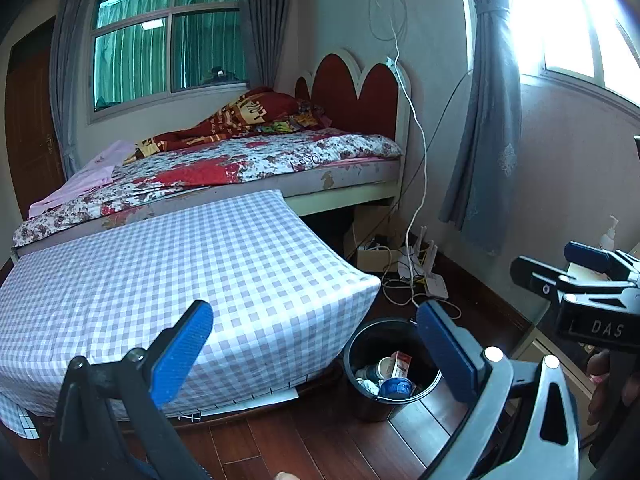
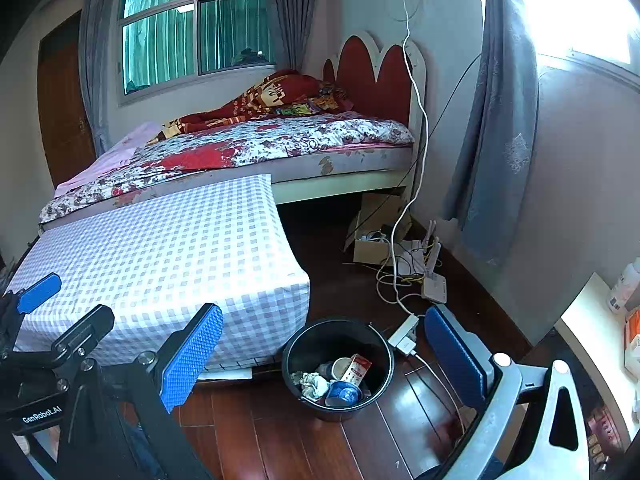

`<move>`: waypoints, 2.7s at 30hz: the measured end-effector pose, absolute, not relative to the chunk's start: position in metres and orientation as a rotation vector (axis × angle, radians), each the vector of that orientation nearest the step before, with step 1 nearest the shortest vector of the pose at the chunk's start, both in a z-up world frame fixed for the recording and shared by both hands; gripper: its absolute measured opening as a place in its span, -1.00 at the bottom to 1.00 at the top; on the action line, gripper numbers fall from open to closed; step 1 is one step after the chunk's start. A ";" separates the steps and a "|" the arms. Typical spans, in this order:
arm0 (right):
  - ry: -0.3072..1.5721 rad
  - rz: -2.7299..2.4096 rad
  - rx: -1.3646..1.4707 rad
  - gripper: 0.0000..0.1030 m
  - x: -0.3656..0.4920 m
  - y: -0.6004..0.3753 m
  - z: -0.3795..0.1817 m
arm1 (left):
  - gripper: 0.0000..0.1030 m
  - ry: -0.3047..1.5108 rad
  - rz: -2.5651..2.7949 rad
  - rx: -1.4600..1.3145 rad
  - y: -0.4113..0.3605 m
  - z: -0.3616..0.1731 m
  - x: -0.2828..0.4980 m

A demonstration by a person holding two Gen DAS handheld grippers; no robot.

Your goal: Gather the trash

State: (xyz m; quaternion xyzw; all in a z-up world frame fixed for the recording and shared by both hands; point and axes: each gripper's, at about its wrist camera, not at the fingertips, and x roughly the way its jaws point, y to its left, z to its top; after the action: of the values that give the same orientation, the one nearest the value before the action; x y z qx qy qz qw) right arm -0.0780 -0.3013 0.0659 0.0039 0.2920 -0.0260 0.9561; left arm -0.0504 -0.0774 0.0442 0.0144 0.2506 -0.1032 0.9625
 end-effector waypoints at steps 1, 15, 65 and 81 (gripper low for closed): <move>0.590 -0.056 0.009 0.98 -0.078 -0.302 0.066 | 0.98 0.506 -0.209 0.029 -0.078 0.044 -0.051; 0.598 -0.065 0.016 0.98 -0.082 -0.304 0.063 | 0.98 0.507 -0.211 0.033 -0.080 0.043 -0.052; 0.613 -0.070 0.013 0.98 -0.085 -0.304 0.055 | 0.98 0.526 -0.215 0.034 -0.086 0.039 -0.052; 0.617 -0.072 0.012 0.98 -0.086 -0.306 0.054 | 0.98 0.528 -0.216 0.032 -0.086 0.038 -0.052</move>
State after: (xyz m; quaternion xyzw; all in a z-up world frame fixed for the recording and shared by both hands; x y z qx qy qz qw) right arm -0.0857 -0.3056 0.0537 0.0058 0.3038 -0.0352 0.9521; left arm -0.0520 -0.0858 0.0383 0.0159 0.2604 -0.1067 0.9594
